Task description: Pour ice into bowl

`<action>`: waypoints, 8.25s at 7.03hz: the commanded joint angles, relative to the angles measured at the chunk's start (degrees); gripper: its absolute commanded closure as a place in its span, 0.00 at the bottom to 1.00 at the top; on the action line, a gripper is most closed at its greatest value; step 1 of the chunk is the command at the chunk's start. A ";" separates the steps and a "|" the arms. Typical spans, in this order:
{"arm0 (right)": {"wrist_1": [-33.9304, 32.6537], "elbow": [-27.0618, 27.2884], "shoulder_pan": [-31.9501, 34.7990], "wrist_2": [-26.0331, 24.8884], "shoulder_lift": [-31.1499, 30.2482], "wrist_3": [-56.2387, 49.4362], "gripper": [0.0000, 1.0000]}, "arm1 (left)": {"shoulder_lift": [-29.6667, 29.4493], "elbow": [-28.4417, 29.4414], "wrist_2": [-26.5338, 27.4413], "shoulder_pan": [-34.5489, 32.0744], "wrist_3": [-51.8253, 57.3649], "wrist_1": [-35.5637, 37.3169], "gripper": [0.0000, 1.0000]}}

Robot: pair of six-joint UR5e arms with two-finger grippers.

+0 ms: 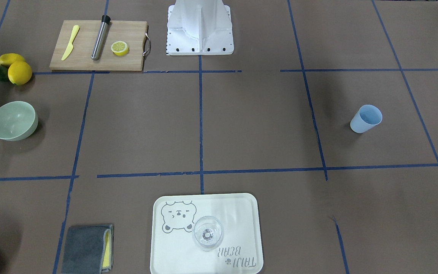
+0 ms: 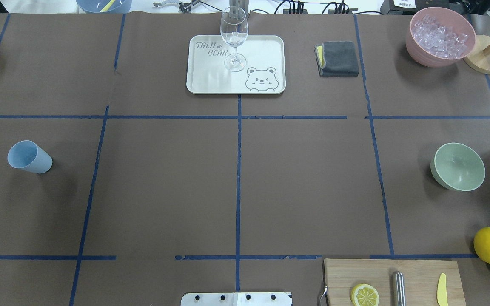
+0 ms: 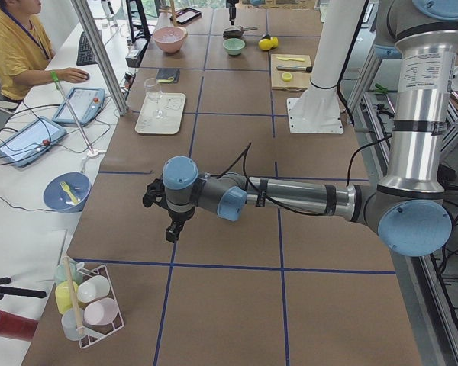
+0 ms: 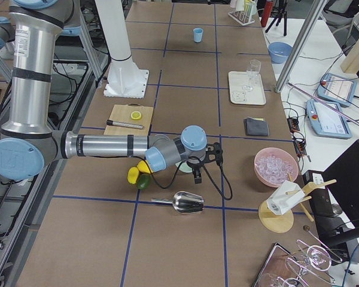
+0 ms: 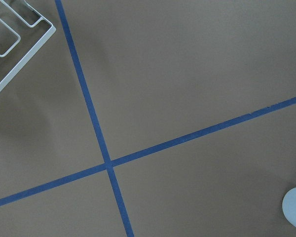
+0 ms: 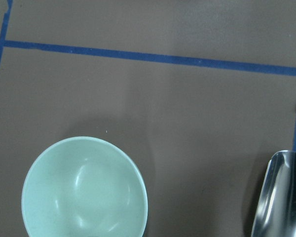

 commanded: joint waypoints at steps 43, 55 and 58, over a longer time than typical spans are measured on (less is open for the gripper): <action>-19.54 6.04 -36.53 -33.29 42.84 68.69 0.00 | 24.88 -7.56 97.48 71.68 -74.20 -51.17 0.00; -19.54 6.31 -36.00 -33.29 42.05 68.51 0.00 | 13.02 5.89 100.91 69.67 -75.26 -56.27 0.00; -19.45 6.22 -35.92 -33.29 41.44 68.51 0.00 | 9.49 8.17 100.99 67.90 -73.76 -56.00 0.00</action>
